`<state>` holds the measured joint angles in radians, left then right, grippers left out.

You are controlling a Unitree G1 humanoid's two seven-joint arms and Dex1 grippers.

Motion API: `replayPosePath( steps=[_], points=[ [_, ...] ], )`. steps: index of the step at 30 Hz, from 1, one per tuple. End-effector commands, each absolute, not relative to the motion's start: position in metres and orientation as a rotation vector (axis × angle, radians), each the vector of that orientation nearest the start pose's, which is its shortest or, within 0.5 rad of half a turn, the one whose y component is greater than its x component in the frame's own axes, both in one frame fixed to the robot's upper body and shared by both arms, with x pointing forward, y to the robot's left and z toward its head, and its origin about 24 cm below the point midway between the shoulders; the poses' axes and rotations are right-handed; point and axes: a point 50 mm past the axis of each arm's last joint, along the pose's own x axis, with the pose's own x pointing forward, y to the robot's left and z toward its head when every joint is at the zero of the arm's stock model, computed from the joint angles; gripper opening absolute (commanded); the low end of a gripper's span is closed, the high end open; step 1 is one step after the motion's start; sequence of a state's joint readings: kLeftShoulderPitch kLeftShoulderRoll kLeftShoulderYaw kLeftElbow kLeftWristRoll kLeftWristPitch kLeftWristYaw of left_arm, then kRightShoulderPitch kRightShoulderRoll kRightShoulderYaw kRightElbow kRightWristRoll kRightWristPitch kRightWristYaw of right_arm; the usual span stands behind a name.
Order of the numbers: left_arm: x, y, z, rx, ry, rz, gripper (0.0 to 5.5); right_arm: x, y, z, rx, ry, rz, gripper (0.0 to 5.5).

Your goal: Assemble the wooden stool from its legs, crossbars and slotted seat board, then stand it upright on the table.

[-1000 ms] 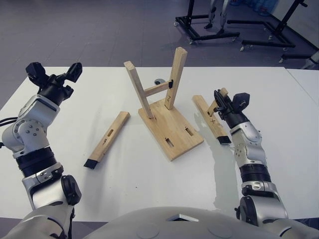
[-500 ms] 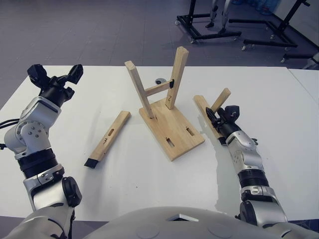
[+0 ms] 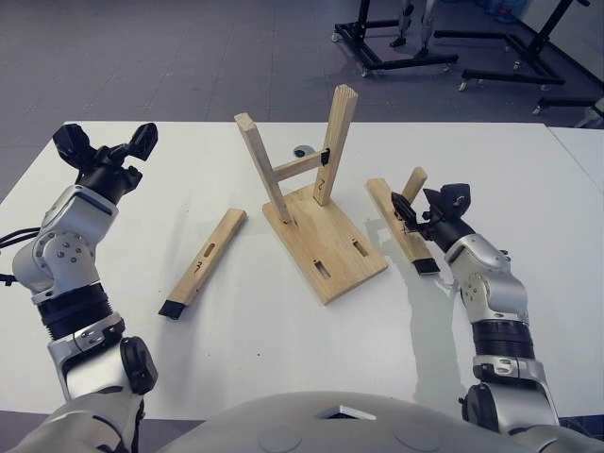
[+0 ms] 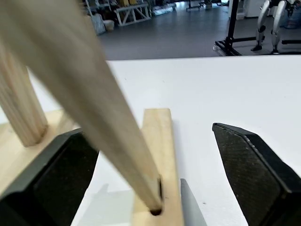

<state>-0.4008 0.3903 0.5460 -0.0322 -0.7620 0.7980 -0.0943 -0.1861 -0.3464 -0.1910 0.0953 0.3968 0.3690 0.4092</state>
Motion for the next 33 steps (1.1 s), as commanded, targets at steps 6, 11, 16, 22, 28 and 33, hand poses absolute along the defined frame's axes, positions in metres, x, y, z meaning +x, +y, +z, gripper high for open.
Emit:
replayPosePath(
  steps=[6,11,16,22,28,33],
  points=[
    [0.293,0.277,0.147,-0.514,0.066,-0.006,4.82,0.278,-0.228,0.143,0.138,0.047,0.358,4.20],
    [0.294,0.277,0.147,-0.520,0.052,0.003,4.82,0.293,-0.224,0.213,0.144,-0.122,0.326,3.50],
    [0.298,0.272,0.148,-0.526,0.042,-0.009,4.82,0.308,-0.198,0.221,0.165,-0.139,0.218,2.69],
    [0.299,0.271,0.148,-0.529,0.036,-0.008,4.82,0.321,-0.189,0.193,0.166,-0.071,0.065,1.61],
    [0.299,0.268,0.147,-0.533,0.038,-0.009,4.82,0.337,-0.182,0.192,0.149,-0.091,0.023,0.52],
    [0.300,0.266,0.147,-0.536,0.036,-0.009,4.82,0.346,-0.176,0.194,0.147,-0.107,0.035,0.19]
  ],
)
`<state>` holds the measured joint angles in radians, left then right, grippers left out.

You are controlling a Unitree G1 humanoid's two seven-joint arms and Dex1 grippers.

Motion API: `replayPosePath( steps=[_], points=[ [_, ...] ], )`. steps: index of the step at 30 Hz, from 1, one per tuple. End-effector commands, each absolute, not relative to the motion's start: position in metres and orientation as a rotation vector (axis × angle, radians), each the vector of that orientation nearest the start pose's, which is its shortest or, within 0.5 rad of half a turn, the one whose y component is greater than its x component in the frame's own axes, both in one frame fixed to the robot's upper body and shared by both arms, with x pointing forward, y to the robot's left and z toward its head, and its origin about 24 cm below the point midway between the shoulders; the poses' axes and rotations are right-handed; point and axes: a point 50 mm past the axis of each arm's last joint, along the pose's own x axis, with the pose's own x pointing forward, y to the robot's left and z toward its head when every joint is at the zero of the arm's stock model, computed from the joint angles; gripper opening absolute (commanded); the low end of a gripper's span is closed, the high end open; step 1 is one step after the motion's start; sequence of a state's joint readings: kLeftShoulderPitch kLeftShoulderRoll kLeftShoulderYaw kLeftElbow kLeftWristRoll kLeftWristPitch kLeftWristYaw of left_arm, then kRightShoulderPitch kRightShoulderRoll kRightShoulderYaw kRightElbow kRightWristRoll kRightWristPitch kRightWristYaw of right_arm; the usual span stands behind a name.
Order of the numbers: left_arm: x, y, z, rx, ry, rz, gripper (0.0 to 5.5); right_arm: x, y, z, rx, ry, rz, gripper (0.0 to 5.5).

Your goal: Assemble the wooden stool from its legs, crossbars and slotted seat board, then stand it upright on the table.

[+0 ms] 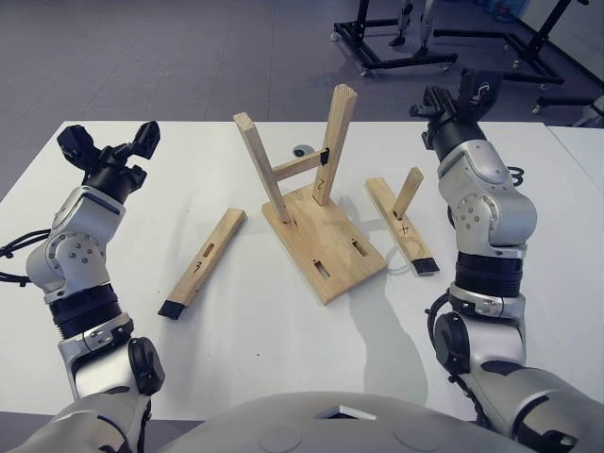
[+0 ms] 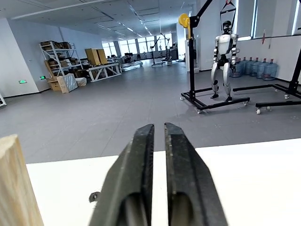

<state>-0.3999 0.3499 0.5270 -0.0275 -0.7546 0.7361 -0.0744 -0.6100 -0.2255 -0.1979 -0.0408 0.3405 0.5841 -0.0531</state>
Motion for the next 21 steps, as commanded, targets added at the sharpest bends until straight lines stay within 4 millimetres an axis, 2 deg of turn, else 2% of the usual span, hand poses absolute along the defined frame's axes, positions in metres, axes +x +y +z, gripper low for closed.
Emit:
replayPosePath(
  steps=[1,10,14,18,21],
  points=[
    [0.300,0.266,0.147,-0.537,0.036,-0.008,4.82,0.348,-0.175,0.196,0.144,-0.112,0.036,0.19],
    [0.298,0.265,0.147,-0.539,0.037,-0.009,4.82,0.352,-0.163,0.219,0.136,-0.173,0.063,0.19],
    [0.298,0.266,0.146,-0.539,0.041,-0.006,4.82,0.347,-0.171,0.209,0.128,-0.146,0.040,0.19],
    [0.297,0.265,0.144,-0.541,0.047,-0.005,4.82,0.341,-0.182,0.186,0.136,-0.078,0.011,0.19],
    [0.297,0.264,0.143,-0.542,0.050,-0.007,4.82,0.342,-0.184,0.181,0.137,-0.061,0.008,0.19]
  ],
)
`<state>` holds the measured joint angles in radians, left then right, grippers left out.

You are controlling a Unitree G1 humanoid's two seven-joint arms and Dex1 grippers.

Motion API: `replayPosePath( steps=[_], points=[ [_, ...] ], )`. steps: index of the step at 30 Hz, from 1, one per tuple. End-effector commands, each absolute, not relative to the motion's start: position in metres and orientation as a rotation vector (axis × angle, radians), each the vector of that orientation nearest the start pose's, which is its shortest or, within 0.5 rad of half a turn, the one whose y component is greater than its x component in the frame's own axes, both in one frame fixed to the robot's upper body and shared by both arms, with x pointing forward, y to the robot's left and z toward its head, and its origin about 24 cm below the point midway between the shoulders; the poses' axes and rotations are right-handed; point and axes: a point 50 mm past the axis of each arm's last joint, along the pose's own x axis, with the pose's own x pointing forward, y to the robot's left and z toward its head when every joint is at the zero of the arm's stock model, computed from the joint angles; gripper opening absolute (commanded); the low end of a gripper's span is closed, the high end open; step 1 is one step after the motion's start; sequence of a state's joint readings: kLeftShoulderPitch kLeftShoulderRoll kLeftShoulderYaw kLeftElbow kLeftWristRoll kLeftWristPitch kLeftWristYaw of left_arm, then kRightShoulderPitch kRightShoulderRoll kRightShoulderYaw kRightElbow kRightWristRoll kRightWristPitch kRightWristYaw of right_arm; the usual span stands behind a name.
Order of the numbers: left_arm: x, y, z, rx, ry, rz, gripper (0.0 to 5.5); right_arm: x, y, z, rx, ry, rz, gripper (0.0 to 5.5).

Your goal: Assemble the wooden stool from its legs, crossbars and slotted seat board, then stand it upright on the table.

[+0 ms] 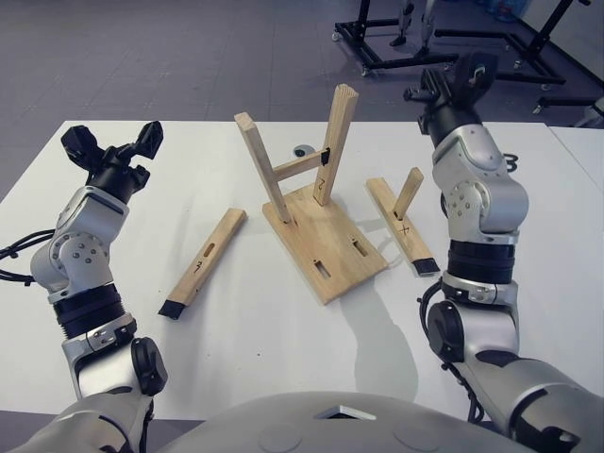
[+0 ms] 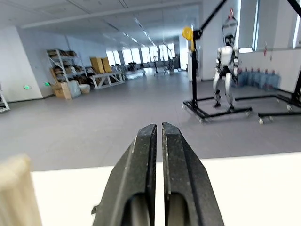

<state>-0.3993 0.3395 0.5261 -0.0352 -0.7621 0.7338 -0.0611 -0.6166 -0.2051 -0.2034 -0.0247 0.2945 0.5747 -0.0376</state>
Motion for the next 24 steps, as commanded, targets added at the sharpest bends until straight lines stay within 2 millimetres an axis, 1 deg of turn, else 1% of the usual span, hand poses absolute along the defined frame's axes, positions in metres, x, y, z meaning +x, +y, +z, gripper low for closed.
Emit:
replayPosePath(
  steps=[1,6,10,13,15,17,19,21,23,24],
  points=[
    [0.298,0.264,0.143,-0.542,0.050,-0.008,4.82,0.342,-0.184,0.181,0.138,-0.060,0.009,0.19],
    [0.298,0.264,0.144,-0.542,0.051,-0.010,4.82,0.343,-0.183,0.189,0.143,-0.082,0.018,0.19],
    [0.297,0.264,0.143,-0.541,0.054,-0.012,4.82,0.344,-0.183,0.209,0.142,-0.133,0.024,0.19],
    [0.297,0.263,0.143,-0.541,0.054,-0.014,4.82,0.345,-0.182,0.219,0.144,-0.158,0.031,0.19],
    [0.297,0.263,0.143,-0.541,0.055,-0.017,4.82,0.345,-0.182,0.222,0.145,-0.164,0.033,0.19],
    [0.297,0.262,0.142,-0.541,0.057,-0.019,4.82,0.344,-0.182,0.220,0.145,-0.158,0.032,0.19],
    [0.297,0.263,0.142,-0.540,0.060,-0.018,4.82,0.345,-0.184,0.211,0.145,-0.135,0.025,0.19],
    [0.296,0.263,0.141,-0.540,0.064,-0.017,4.82,0.347,-0.186,0.192,0.143,-0.085,0.013,0.19],
    [0.296,0.263,0.140,-0.540,0.069,-0.015,4.82,0.353,-0.189,0.158,0.143,0.019,0.000,0.19],
    [0.296,0.263,0.139,-0.541,0.071,-0.015,4.82,0.355,-0.191,0.132,0.137,0.098,-0.011,0.19]
  ],
)
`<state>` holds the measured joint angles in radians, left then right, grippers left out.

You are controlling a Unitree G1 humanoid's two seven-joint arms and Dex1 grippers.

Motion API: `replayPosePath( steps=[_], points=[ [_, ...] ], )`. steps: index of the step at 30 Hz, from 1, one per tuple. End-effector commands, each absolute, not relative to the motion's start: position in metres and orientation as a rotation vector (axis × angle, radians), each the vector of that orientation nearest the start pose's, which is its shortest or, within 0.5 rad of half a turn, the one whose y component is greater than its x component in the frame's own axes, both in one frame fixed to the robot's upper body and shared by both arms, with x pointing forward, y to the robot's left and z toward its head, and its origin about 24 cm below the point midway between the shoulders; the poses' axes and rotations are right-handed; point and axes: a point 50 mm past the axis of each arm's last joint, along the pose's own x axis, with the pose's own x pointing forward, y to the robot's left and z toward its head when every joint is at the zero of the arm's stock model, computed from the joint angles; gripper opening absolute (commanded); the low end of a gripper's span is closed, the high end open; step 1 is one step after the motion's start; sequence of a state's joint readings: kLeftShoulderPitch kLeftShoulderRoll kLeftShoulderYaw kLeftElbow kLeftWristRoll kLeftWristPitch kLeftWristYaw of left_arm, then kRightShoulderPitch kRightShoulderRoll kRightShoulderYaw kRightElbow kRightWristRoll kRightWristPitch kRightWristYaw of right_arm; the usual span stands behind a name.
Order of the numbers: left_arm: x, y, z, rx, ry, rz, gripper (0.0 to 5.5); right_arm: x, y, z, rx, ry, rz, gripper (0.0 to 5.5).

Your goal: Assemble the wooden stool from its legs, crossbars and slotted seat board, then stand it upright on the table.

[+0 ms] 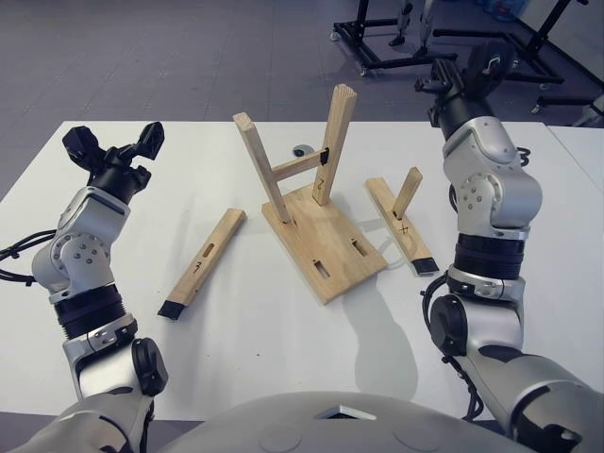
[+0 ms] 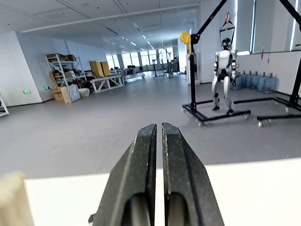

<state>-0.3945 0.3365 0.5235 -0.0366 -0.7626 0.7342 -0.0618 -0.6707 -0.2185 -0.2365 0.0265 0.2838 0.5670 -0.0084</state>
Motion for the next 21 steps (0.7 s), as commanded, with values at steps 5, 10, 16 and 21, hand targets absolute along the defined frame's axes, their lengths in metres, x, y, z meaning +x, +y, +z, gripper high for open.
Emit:
replayPosePath(
  steps=[5,10,16,21],
  points=[
    [0.296,0.261,0.136,-0.547,0.077,-0.015,4.82,0.346,-0.201,0.038,0.093,0.370,-0.062,0.19],
    [0.296,0.261,0.137,-0.549,0.077,-0.017,4.82,0.360,-0.210,0.128,0.205,0.081,-0.034,0.19],
    [0.296,0.262,0.137,-0.551,0.072,-0.013,4.82,0.348,-0.214,0.184,0.208,-0.029,0.004,0.19],
    [0.297,0.261,0.138,-0.552,0.065,-0.017,4.82,0.345,-0.216,0.189,0.211,-0.030,-0.007,0.19]
  ],
)
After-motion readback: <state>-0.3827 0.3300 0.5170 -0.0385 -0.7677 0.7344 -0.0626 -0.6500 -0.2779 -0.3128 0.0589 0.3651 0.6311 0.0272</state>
